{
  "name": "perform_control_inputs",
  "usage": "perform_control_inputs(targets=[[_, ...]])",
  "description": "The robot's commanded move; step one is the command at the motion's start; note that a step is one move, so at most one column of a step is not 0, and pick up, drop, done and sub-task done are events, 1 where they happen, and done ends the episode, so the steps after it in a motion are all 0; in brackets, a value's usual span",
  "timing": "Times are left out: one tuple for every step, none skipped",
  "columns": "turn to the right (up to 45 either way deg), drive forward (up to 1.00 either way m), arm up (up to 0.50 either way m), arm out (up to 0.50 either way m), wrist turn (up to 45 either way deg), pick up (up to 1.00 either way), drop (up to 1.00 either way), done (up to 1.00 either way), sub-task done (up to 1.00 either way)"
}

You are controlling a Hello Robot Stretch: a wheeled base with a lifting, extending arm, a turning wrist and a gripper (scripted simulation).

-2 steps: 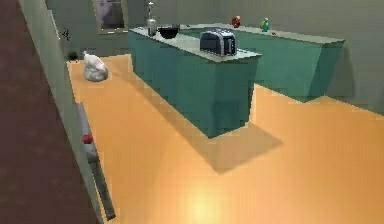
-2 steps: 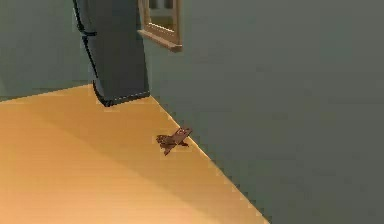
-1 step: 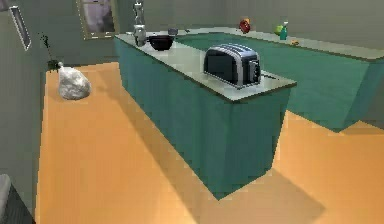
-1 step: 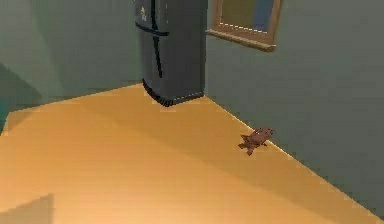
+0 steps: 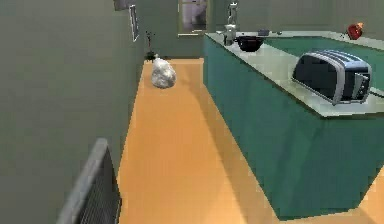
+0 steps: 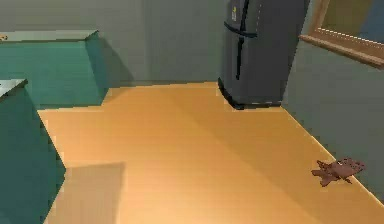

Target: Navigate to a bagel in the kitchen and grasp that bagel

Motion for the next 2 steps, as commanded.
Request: perform_control_inputs(targets=[[0.0, 1.00, 0.00, 0.00, 0.0, 0.00, 0.00, 0.00, 0.00], [-3.0, 0.00, 0.00, 0.00, 0.0, 0.00, 0.00, 0.00, 0.00]])
